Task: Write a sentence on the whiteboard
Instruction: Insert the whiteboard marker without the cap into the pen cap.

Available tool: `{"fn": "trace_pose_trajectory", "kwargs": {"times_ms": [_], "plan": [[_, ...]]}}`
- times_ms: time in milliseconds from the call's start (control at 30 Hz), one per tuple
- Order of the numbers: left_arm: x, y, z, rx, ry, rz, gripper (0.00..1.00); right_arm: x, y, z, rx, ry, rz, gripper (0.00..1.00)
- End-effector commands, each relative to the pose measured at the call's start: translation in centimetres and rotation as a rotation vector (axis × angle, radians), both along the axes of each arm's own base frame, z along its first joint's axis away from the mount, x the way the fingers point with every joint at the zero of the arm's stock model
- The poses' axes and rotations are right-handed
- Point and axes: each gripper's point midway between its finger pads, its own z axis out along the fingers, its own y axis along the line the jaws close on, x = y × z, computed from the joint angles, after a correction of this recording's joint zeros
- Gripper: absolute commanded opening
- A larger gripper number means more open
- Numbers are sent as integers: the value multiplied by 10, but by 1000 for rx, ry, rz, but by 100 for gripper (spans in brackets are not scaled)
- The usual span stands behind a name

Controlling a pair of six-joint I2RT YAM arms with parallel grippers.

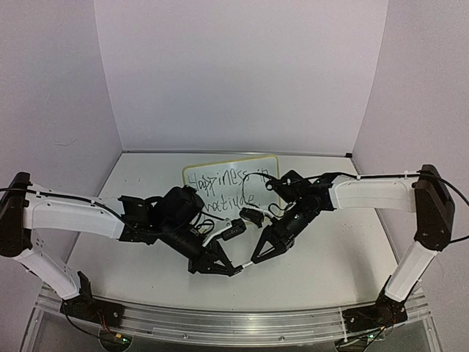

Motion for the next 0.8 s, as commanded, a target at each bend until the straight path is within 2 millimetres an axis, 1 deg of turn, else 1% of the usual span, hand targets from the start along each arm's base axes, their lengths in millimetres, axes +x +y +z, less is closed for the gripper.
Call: {"fn": "trace_pose_trajectory", "kwargs": {"times_ms": [0, 400, 600, 700, 767], "plan": [[38, -49, 116, -401, -239, 34, 0, -17, 24, 23, 127, -30, 97, 0], [46, -53, 131, -463, -251, 48, 0, -18, 27, 26, 145, -34, 96, 0], [50, -54, 135, -481, -254, 51, 0, -18, 28, 26, 147, -35, 92, 0], [52, -53, 131, -468, -250, 55, 0, -18, 27, 24, 136, -44, 85, 0], [53, -49, 125, -445, -250, 65, 1, -18, 26, 25, 135, -52, 82, 0]]}}
